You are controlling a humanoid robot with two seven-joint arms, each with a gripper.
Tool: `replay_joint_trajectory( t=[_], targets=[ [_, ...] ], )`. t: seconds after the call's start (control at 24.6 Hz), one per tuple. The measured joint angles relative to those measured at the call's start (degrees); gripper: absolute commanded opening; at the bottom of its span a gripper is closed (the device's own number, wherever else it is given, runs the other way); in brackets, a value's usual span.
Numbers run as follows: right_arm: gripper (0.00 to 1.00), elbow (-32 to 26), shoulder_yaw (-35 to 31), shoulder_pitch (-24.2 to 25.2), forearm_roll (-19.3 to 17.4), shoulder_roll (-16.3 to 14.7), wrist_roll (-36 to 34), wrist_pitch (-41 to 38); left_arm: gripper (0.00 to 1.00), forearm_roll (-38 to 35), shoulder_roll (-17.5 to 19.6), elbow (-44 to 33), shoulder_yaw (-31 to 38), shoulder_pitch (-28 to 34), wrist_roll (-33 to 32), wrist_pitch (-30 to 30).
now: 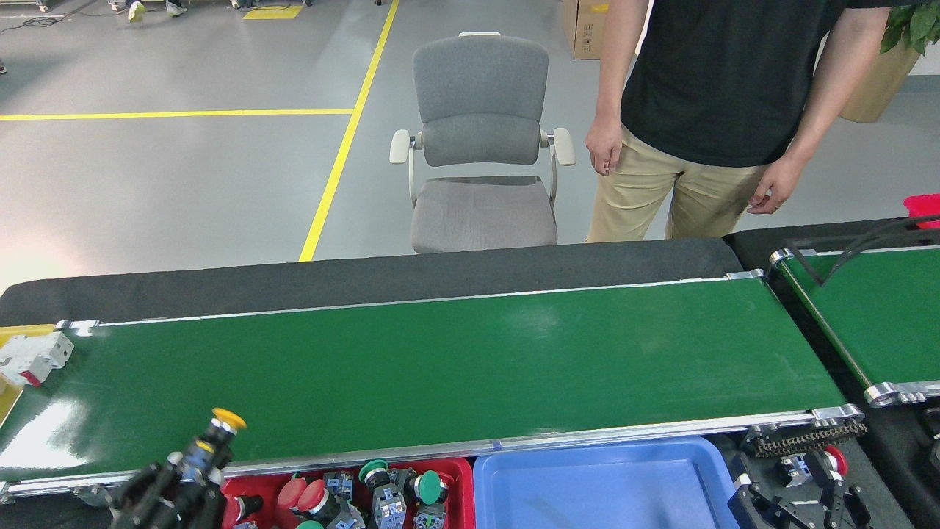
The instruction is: Pick switch part from conveyor to tray
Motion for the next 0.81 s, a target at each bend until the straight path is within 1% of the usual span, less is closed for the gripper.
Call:
replay_joint_trajectory(
  t=[0.2,0.28,0.37,0.49,0.61,0.69,0.81],
  targets=[
    [0.98,0.0,-0.42,-0.15,0.0,-0.39,0.19,0.27,1.0,0.0,-0.19,-0.65,-0.5,0.26,-0.21,-1.15],
    [0.98,0.0,-0.44,-0.15,0.0,-0.4,0.23,0.38,1.0,0.0,-0.24,-0.76,1.1,0.25,-0.19,-1.42],
    [0.98,-0.01,-0.44,-0.15,0.0,-0.4,0.24,0.16,1.0,0.01,-1.54,-0.84,4.1,0.25,-0.06,-0.38],
    [0.98,-0.01,-0.44,-0.15,0.0,-0.39,0.24,0.06,1.0,0.01,-3.38,-0.71,7.38,0.25,0.03,4.72],
    [0.98,-0.04,-0.44,-0.14,0.0,-0.39,0.3,0.01,1.0,0.0,-3.34,0.13,9.68,0.25,0.11,13.13],
    [0.98,-0.09,-0.44,-0.15,0.0,-0.39,0.31,-0.01,1.0,0.0,-3.03,0.29,10.84,0.25,0.12,15.84],
    [0.98,-0.22,-0.44,-0.19,0.0,-0.39,0.35,-0.18,1.0,-0.01,-2.85,0.32,11.53,0.25,0.37,17.34]
  ],
)
